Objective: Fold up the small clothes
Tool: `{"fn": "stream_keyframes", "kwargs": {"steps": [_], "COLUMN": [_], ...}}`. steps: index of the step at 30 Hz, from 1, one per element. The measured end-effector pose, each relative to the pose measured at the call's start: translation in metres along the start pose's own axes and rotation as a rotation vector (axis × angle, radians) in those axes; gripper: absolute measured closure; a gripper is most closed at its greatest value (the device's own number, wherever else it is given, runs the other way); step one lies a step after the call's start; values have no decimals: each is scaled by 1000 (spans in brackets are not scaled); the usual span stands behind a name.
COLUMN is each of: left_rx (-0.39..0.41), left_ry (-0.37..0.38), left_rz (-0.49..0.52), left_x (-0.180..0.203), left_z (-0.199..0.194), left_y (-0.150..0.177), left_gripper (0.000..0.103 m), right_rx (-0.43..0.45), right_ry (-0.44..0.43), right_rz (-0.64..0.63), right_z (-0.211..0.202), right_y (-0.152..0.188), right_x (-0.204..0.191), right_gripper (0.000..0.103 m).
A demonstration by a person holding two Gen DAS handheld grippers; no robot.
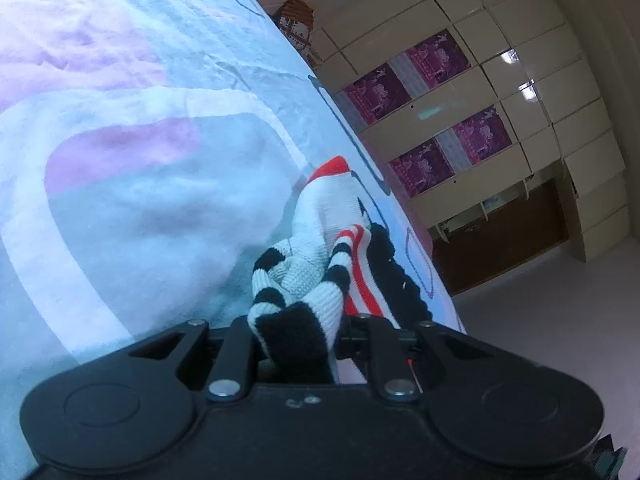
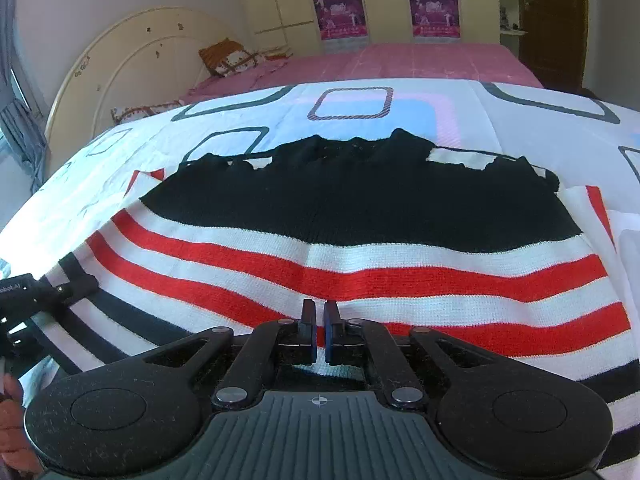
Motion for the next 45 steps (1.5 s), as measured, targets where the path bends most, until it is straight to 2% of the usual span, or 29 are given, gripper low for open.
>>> {"fn": "stream_keyframes", "kwargs": {"steps": [8, 12, 15, 19, 22, 24, 27, 29, 30, 31, 32, 33, 35, 36, 37, 39, 40, 41, 45], "left_rx": [13, 4, -50, -166, -248, -319, -440, -529, -521, -522, -543, -553, -533, -508, -467, -397, -370, -359, -364], "left_ry": [-6, 39, 68, 87, 87, 76, 13, -51, -60, -38, 3, 18, 54, 65, 68, 23, -17, -66, -160], "left_rz": [141, 267, 356, 525, 611, 647, 725, 799, 834, 854, 849, 840, 825, 822, 814, 809, 811, 803, 721], "left_x": [34, 92, 143, 208, 238, 246, 238, 225, 226, 230, 236, 240, 252, 260, 261, 259, 251, 240, 198], "left_z": [-9, -5, 8, 32, 55, 73, 104, 121, 123, 119, 114, 109, 88, 78, 65, 58, 58, 61, 73], "left_y": [-1, 7, 29, 82, 134, 175, 234, 267, 273, 277, 282, 282, 269, 259, 245, 215, 198, 184, 145], "left_gripper": [87, 87, 87, 87, 87, 87, 87, 77, 73, 50, 34, 36, 40, 41, 44, 52, 59, 62, 62], "right_rx": [0, -7, -20, 47, 98, 105, 127, 111, 106, 111, 136, 160, 141, 132, 117, 83, 60, 36, -45], "right_ry": [-34, -79, -122, -136, -95, -63, -25, -22, -30, -32, -21, -35, -78, -114, -153, -219, -256, -274, -280], "right_rz": [20, 42, 69, 190, 274, 333, 431, 491, 504, 514, 518, 508, 493, 488, 486, 485, 473, 457, 400], "right_z": [0, 2, -2, -30, -56, -67, -85, -92, -95, -99, -106, -112, -116, -116, -115, -110, -105, -101, -85], "right_y": [-1, -3, -7, -24, -30, -30, -26, -23, -22, -21, -22, -24, -24, -24, -25, -24, -24, -22, -13], "right_x": [4, 10, 17, 62, 122, 162, 218, 246, 253, 260, 267, 268, 262, 256, 250, 234, 226, 217, 190], "right_gripper": [102, 102, 102, 102, 102, 102, 101, 100, 85, 45, 30, 27, 28, 41, 50, 50, 50, 50, 50]}}
Point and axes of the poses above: each gripper's, at about its wrist camera, not at the fingertips, and z roughly the way its jaws point, x to its right, y to its underside, the point moved 10 cm from there along z, roughly the way its jaws point, and after that the axes turned 9 degrees about y, right-handed, at the moved point
